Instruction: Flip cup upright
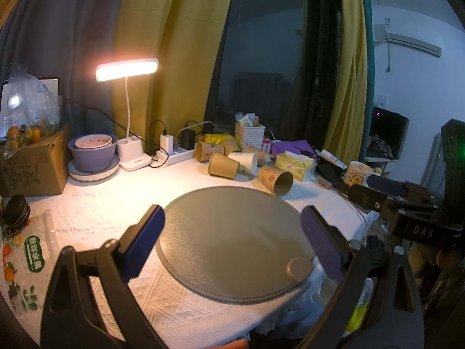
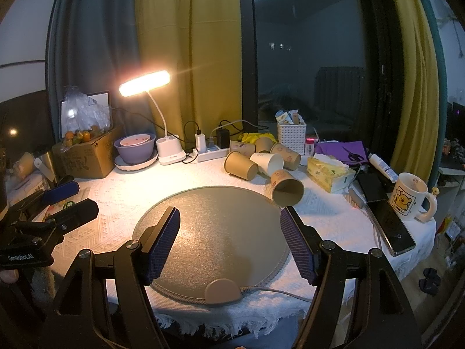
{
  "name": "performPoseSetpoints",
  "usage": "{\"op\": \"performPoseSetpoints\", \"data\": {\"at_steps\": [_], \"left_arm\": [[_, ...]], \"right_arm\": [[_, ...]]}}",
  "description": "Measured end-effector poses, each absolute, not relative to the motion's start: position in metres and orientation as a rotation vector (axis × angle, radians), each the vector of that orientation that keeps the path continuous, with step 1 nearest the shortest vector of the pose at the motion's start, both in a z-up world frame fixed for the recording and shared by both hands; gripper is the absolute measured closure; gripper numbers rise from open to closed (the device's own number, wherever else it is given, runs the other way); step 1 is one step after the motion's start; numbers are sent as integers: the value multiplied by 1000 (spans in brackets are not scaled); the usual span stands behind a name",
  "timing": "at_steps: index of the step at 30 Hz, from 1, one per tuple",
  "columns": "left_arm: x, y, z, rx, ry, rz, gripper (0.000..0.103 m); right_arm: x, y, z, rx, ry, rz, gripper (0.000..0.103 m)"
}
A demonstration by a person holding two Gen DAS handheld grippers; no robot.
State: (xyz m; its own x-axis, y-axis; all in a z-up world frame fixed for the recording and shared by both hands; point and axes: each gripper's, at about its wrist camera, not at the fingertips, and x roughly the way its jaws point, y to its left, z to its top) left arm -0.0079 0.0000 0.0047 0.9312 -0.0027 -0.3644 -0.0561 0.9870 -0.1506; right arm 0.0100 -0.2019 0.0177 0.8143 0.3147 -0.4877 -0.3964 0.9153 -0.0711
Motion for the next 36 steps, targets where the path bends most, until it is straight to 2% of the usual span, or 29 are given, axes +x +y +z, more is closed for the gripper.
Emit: {"op": "performPoseSetpoints", "data": {"at_steps": [36], "left_arm": [[-6,-9,3,-143,388,8,7]], "right_arm": [[11,-203,18,-171,495,377,28]]}}
